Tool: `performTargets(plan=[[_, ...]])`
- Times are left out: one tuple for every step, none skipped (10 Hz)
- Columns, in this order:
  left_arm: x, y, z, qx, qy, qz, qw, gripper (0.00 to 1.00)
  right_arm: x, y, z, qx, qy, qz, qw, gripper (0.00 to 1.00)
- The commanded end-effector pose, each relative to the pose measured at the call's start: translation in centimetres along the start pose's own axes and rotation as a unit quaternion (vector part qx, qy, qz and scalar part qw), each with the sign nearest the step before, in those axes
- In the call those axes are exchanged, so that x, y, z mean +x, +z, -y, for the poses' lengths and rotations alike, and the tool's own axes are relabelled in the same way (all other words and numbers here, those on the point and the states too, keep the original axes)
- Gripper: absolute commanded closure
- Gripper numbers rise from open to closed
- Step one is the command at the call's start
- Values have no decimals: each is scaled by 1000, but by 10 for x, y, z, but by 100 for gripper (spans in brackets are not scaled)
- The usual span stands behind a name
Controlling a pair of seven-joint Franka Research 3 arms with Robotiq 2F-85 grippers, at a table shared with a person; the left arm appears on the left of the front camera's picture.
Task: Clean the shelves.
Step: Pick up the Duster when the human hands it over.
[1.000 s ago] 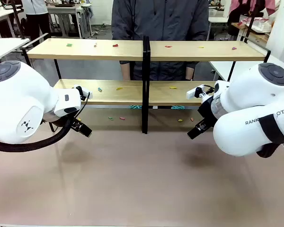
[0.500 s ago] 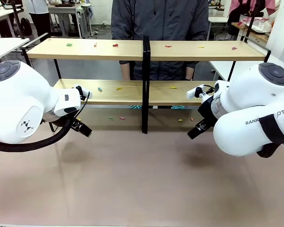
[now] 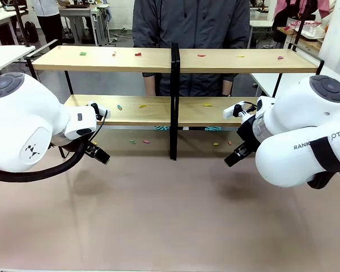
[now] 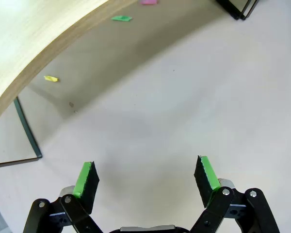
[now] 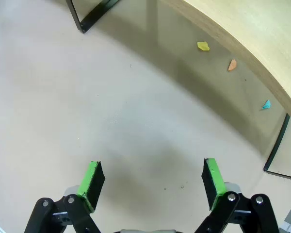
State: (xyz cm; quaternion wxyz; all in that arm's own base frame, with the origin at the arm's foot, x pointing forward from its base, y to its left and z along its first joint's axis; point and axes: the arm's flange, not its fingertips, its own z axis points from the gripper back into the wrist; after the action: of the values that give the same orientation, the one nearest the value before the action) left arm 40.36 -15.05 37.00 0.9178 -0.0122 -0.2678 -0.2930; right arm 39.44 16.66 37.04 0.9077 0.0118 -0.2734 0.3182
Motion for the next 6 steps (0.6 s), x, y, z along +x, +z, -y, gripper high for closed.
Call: performTargets(plan=[[0,0,0,0,-1,0,1000,0,0,0,0,0,0,0,1000,0],[0,0,0,0,0,0,1000,0,0,0,0,0,0,0,1000,0],[-3,28,-1,-19,-31,27,999,0,-2,13,-8,2,18,7,1000,0],[-17,65,-17,-49,-39,75,995,0,-10,50,0,10,23,37,999,0],[-35,105,-32,-73,-34,121,989,0,-25,95,12,18,19,58,998,0],[-57,138,-48,-89,-29,148,985,0,-40,134,22,30,24,89,995,0]])
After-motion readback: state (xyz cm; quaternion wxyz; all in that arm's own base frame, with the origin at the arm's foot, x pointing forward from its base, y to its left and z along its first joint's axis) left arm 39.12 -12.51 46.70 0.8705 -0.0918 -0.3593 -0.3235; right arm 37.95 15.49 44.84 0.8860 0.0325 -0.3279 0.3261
